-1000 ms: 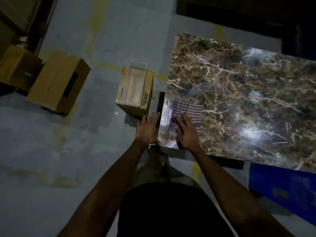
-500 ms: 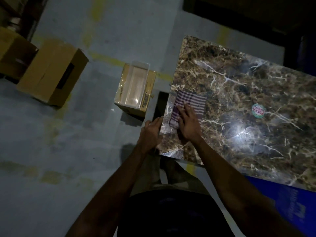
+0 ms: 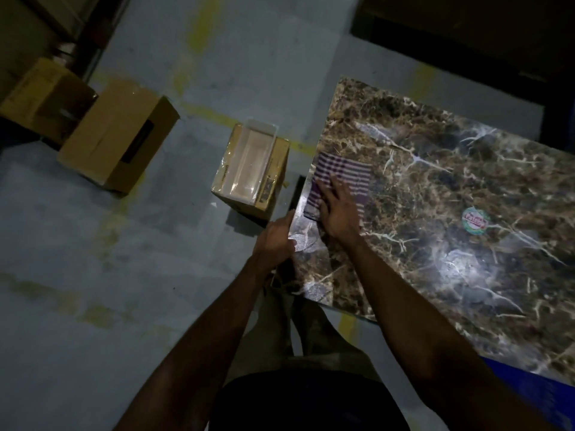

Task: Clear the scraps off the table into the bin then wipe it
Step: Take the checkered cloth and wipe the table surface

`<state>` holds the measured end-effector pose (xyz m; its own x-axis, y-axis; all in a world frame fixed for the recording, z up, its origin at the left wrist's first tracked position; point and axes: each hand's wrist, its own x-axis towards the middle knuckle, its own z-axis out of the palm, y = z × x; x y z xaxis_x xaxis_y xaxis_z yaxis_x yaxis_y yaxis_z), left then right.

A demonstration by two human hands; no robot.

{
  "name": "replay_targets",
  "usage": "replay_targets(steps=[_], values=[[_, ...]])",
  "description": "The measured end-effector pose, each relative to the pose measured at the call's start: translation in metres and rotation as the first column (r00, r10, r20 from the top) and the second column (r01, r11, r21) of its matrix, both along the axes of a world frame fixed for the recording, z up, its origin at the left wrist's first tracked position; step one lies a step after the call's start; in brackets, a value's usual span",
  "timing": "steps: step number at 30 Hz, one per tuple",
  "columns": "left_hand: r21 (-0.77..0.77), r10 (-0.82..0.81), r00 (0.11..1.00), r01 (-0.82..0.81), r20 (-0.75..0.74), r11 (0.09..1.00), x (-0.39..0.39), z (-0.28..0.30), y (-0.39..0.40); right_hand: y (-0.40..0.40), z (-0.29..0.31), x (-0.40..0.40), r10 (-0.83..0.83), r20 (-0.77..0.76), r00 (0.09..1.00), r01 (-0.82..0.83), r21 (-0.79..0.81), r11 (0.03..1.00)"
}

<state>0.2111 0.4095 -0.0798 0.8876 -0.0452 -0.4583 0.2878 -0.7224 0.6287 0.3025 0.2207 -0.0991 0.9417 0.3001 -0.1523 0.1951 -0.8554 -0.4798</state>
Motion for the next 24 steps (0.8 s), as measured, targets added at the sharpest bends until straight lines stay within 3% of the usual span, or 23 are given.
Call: replay_targets(steps=[4,7,12,16,18,20,24], values=[[-0.128,0.08,0.996,-0.072,0.051,0.989,0.002,0.003,-0.008,0.012,0.008,-0.031,0.198,-0.004,0.98,-0.198,0.019,0.98],[-0.099,0.126,0.992,-0.124,0.014,0.987,0.005,0.008,-0.014,-0.031,0.01,-0.046,0.315,-0.006,0.949,-0.314,0.018,0.949],[-0.012,0.114,0.993,-0.114,-0.018,0.993,0.015,-0.007,-0.022,-0.04,0.011,0.007,0.099,-0.022,0.995,-0.098,0.015,0.995],[-0.01,0.176,0.984,-0.176,0.04,0.984,0.031,0.008,-0.029,-0.006,0.012,0.01,0.179,-0.003,0.984,-0.179,0.018,0.984],[-0.02,0.248,0.966,-0.247,0.079,0.969,0.043,0.011,-0.033,-0.023,0.014,-0.013,0.333,0.015,0.943,-0.333,0.025,0.943],[-0.058,0.334,0.941,-0.331,0.059,0.942,0.059,0.007,-0.034,-0.055,0.013,-0.023,0.385,0.019,0.923,-0.385,0.038,0.922],[-0.074,0.4,0.916,-0.398,0.016,0.915,0.078,-0.01,-0.039,-0.06,0.003,0.013,0.191,0.02,0.981,-0.191,0.012,0.982]])
